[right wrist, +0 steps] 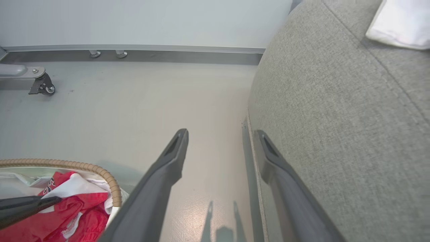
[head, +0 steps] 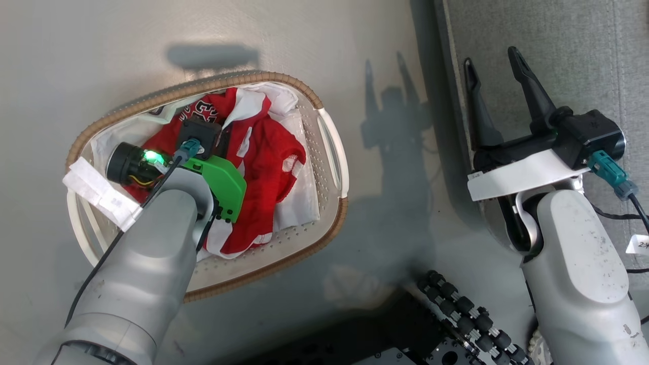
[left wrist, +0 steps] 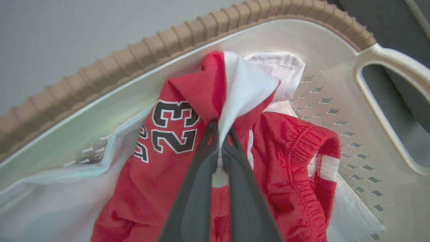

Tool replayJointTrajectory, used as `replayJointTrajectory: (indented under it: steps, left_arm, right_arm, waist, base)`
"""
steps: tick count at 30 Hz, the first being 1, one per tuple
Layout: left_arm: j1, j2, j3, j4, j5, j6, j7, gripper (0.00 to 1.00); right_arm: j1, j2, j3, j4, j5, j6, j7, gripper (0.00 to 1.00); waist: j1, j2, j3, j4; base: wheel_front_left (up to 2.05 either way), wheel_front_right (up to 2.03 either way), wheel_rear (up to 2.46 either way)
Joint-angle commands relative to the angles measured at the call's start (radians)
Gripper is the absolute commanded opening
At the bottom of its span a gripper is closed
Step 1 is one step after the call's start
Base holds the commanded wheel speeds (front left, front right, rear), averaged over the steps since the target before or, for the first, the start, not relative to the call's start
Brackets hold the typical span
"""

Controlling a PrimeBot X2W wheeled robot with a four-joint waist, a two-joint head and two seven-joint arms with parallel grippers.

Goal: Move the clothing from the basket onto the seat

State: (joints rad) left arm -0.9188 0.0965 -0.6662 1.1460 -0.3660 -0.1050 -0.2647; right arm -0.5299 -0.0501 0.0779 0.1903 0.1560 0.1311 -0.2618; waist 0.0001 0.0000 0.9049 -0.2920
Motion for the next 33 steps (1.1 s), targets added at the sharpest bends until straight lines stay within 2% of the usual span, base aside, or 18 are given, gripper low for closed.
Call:
replayJointTrajectory:
  steps: [1, 11, 21, 33]
  left_arm:
    - [0.015, 0.002, 0.007, -0.009, -0.004, -0.004, 0.001, 0.0]
    - [0.175, -0.016, 0.072, -0.106, -0.042, -0.019, 0.001, 0.0]
    - [0.358, -0.037, 0.126, -0.267, -0.037, -0.025, 0.001, 0.0]
    - [0.527, -0.039, 0.184, -0.595, 0.03, -0.026, 0.0, 0.0]
  right_arm:
    - [-0.013, -0.002, -0.003, 0.006, 0.005, -0.001, -0.005, 1.0]
    - [0.013, -0.002, 0.015, 0.041, 0.008, -0.001, -0.005, 1.0]
    - [0.092, -0.003, 0.009, 0.103, -0.02, -0.001, -0.005, 1.0]
    - [0.267, -0.012, -0.022, 0.181, -0.045, -0.001, -0.005, 1.0]
  waist:
    - [-0.0001, 0.0, -0.013, -0.001]
    - [-0.0001, 0.0, -0.191, 0.026]
    - [-0.0001, 0.0, -0.427, 0.117]
    - [-0.0001, 0.0, -0.682, 0.221]
  base:
    - [0.0, 0.0, 0.0]
    - [0.0, 0.0, 0.0]
    - [0.0, 0.0, 0.0]
    - [0.0, 0.0, 0.0]
